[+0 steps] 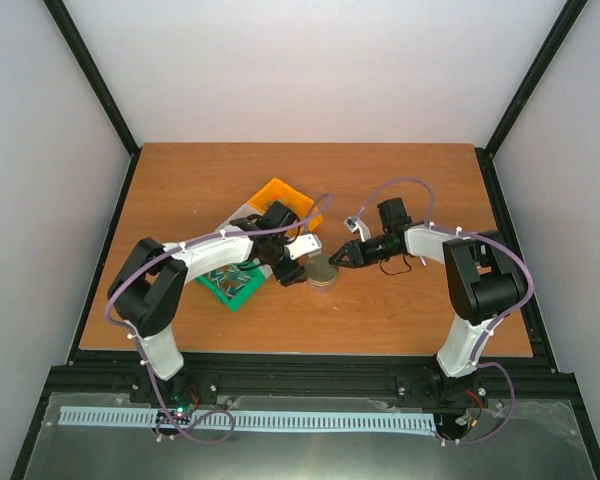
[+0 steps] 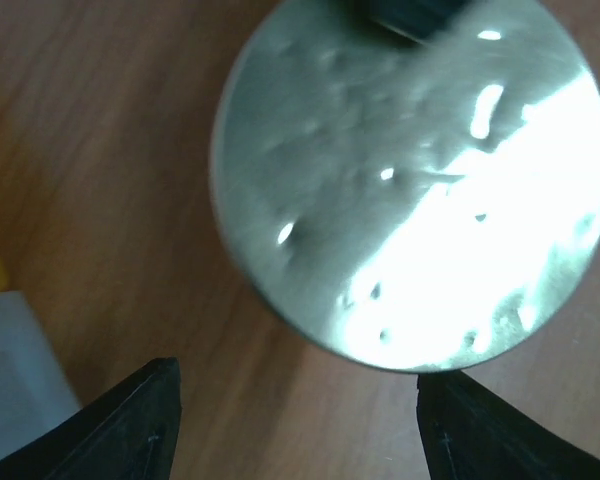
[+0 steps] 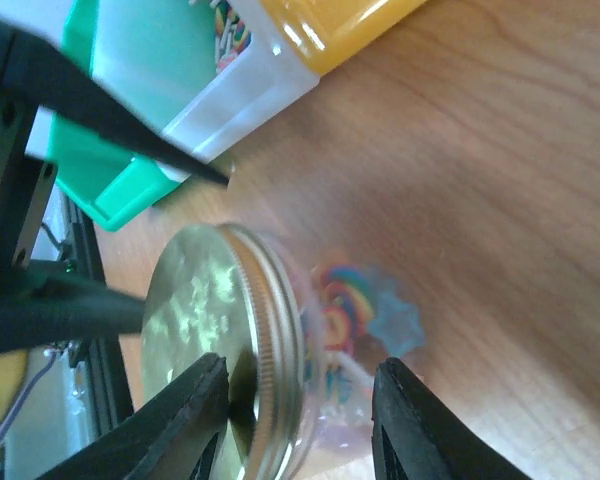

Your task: Pack the candies

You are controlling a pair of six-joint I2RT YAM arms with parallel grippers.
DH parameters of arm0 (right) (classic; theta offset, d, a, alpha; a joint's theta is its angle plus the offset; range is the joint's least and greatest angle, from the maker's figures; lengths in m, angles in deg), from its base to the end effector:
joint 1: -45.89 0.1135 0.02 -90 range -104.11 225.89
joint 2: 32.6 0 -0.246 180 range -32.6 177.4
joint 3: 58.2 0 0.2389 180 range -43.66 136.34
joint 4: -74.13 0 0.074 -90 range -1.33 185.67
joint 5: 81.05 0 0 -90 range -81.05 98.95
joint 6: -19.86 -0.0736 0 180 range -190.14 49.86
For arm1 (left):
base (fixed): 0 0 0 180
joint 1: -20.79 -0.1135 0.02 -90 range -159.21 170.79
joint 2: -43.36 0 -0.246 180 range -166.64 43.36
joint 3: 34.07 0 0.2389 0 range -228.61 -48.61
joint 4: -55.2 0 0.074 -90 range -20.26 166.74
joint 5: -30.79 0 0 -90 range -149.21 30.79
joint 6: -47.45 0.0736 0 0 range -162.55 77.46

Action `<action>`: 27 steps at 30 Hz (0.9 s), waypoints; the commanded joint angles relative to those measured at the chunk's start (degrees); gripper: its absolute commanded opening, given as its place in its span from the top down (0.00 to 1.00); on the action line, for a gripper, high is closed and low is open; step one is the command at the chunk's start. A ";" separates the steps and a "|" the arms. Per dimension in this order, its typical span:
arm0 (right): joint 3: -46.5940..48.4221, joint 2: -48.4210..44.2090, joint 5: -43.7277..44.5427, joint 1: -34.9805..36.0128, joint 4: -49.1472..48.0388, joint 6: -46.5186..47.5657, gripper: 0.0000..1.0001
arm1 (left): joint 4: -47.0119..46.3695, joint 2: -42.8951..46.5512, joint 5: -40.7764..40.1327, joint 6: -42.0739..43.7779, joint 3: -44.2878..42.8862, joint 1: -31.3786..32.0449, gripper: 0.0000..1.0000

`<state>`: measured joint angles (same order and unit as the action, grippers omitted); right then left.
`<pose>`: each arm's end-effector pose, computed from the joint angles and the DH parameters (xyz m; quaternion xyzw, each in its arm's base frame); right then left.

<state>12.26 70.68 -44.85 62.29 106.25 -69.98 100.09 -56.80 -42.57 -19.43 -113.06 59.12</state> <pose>0.2970 0.1493 0.1170 -0.2225 0.8473 0.4646 0.1292 0.2574 -0.2304 0.1373 0.5203 0.8168 -0.1675 0.1847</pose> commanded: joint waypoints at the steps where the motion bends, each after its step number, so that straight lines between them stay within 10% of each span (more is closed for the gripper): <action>1: -2.69 -1.21 -3.79 0.41 2.04 0.74 0.59 | -2.14 -2.32 0.25 -3.14 -5.29 -2.07 0.34; 14: -3.93 -5.73 -8.17 -1.55 12.36 10.21 0.38 | 1.77 -2.50 3.20 -1.67 -8.73 -5.32 0.31; 27: -6.75 -7.87 -6.28 -2.06 -4.42 0.89 0.55 | 9.55 4.15 9.98 7.36 -8.70 -2.91 0.44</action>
<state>5.64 64.74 -51.43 59.80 110.43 -64.31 104.66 -50.00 -34.85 -15.91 -119.51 55.38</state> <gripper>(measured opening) 0.444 0.593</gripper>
